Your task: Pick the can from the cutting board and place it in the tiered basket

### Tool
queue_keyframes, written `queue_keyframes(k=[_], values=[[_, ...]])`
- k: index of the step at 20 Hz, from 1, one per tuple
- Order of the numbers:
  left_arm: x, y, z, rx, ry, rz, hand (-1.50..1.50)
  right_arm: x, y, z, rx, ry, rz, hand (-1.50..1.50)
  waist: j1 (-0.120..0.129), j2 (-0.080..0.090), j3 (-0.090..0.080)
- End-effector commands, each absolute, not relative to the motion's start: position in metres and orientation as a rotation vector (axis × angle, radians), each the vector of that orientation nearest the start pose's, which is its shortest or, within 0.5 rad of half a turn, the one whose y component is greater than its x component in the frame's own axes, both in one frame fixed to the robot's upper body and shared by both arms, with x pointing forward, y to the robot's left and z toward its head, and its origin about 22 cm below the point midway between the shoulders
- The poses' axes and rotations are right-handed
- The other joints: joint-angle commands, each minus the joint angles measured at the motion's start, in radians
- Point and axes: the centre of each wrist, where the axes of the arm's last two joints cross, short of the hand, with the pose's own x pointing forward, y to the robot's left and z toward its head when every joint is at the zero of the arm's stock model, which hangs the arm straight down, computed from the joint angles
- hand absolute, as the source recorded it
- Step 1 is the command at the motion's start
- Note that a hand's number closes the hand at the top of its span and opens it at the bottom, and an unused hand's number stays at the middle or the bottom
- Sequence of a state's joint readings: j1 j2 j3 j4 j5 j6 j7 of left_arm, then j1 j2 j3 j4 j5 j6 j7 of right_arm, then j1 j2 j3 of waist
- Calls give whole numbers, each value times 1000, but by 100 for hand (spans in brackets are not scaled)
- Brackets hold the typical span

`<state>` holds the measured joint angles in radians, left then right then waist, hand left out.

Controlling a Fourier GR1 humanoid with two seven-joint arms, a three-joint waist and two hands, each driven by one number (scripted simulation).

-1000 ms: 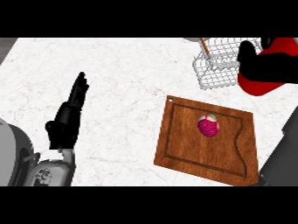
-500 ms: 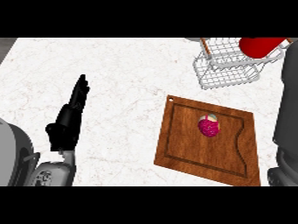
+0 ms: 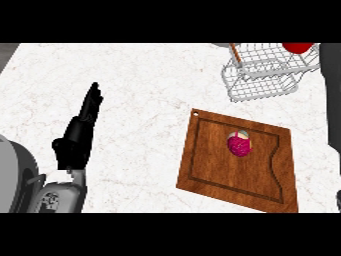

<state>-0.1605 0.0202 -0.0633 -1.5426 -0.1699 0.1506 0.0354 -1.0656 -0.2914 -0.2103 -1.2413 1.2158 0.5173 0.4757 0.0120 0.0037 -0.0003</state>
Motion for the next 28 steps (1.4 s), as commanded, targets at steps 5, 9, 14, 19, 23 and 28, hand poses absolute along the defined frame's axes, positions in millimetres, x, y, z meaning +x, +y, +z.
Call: queue_keyframes(k=[5,9,14,19,23,28], values=[[282,188,30,184,-1663,-116,0,428,-234,262,-1064,-1194,602,-150,2,2,0],[267,181,19,187,-1670,-119,0,429,-253,262,-942,-1277,532,-150,-1,-1,0],[275,193,39,183,-1664,-118,0,423,-270,293,-904,-1405,267,-150,0,-3,1],[277,196,28,225,-1672,-88,0,391,-341,290,-990,-1378,61,-150,-28,-6,1],[267,215,14,196,-1637,-81,0,361,-384,284,-908,-1351,-82,-150,-35,-11,0],[274,205,32,245,-1666,-73,0,302,-456,267,-858,-1372,-165,-150,-51,-14,2]])
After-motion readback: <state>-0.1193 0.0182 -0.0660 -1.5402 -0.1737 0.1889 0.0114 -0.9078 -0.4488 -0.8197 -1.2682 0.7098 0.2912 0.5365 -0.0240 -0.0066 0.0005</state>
